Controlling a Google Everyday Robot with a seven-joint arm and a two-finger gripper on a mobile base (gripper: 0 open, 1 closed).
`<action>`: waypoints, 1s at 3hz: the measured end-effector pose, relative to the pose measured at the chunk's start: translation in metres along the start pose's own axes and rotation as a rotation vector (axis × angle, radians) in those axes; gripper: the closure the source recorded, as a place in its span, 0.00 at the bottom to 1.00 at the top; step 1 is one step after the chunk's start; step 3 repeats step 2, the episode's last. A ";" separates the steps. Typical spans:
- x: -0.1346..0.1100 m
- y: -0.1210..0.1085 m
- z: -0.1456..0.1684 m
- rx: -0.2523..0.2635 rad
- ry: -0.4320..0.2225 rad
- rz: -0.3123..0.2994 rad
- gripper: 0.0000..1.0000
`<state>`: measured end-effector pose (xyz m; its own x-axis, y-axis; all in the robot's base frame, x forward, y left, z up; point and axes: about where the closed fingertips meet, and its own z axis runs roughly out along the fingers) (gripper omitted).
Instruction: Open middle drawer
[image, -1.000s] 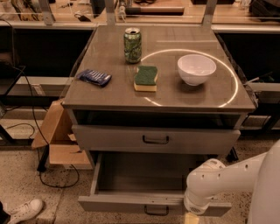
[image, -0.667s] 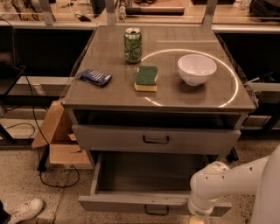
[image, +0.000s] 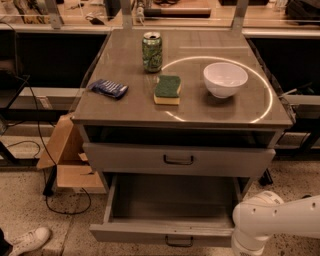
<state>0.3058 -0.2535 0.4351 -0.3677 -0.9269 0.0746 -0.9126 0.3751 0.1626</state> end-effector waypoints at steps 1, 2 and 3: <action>0.038 0.024 -0.031 -0.028 0.033 0.019 0.00; 0.038 0.024 -0.031 -0.028 0.033 0.019 0.00; 0.038 0.024 -0.031 -0.028 0.033 0.019 0.00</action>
Offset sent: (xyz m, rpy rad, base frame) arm -0.0436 -0.0351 0.0552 -0.0261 0.0574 -0.0201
